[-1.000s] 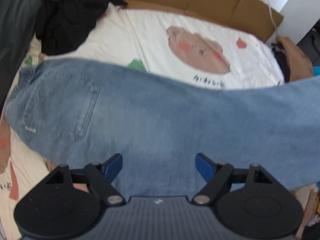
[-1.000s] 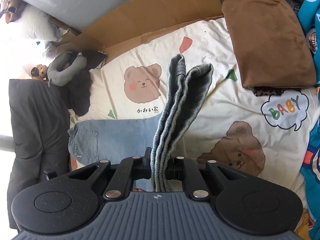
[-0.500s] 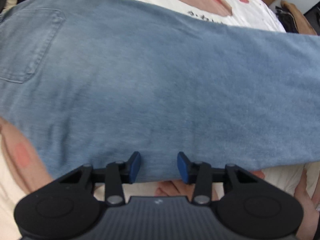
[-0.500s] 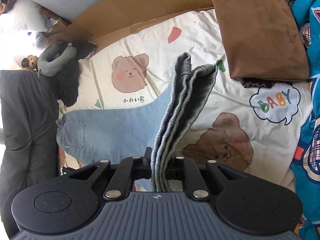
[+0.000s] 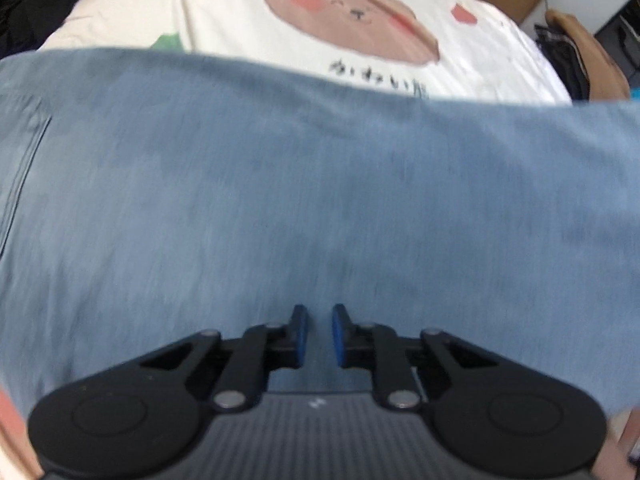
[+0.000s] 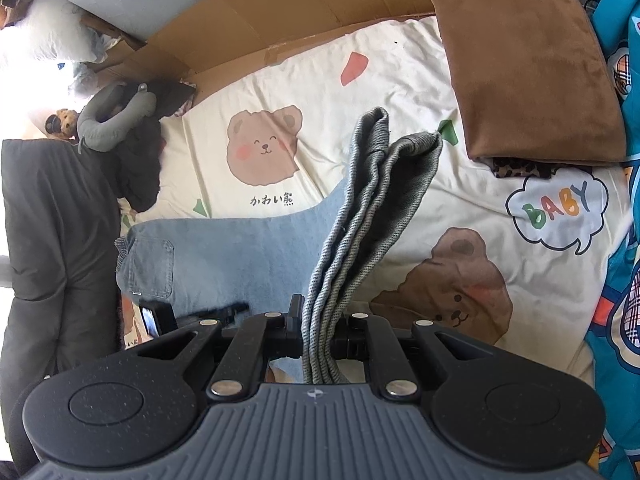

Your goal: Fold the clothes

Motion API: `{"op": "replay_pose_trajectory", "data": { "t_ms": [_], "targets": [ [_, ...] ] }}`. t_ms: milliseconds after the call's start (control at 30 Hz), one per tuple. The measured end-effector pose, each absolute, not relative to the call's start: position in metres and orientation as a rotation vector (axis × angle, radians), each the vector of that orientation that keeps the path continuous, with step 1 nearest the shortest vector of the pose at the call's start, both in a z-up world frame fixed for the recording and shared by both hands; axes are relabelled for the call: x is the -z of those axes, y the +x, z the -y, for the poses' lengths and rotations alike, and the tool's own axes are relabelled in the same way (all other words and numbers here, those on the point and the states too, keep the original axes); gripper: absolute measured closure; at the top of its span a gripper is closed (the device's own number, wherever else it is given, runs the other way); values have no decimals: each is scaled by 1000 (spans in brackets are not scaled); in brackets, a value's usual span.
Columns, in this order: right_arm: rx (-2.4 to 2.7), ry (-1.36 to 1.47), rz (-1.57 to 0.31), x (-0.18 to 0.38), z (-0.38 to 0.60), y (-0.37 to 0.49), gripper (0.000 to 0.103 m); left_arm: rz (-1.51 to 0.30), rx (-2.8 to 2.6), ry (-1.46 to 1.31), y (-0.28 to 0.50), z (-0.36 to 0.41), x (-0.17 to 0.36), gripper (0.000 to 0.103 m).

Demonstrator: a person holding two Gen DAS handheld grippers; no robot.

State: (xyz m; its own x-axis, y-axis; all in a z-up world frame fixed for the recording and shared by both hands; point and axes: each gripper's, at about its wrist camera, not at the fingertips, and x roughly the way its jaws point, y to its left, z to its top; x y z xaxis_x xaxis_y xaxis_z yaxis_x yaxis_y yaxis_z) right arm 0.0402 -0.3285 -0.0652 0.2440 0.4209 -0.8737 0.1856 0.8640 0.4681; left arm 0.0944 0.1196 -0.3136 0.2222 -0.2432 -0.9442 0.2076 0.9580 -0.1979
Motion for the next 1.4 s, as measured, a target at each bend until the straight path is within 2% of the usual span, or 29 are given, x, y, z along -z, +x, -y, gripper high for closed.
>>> {"op": "replay_pose_trajectory", "data": {
  "t_ms": [567,767,933,1400],
  "targets": [
    [-211,532,-1320,57,323,43,93,-1222,270,-66,205,-76,324,90],
    [-209,522,-1319,57,322,43,93,-1203,285,-63,217,-71,322,90],
    [-218,526,-1300,51,319,45,93,-1236,316,-62,202,-78,323,90],
    [-386,552,-1183,0,274,59,93,-1345,295,-186,74,-145,324,90]
  ]
}}
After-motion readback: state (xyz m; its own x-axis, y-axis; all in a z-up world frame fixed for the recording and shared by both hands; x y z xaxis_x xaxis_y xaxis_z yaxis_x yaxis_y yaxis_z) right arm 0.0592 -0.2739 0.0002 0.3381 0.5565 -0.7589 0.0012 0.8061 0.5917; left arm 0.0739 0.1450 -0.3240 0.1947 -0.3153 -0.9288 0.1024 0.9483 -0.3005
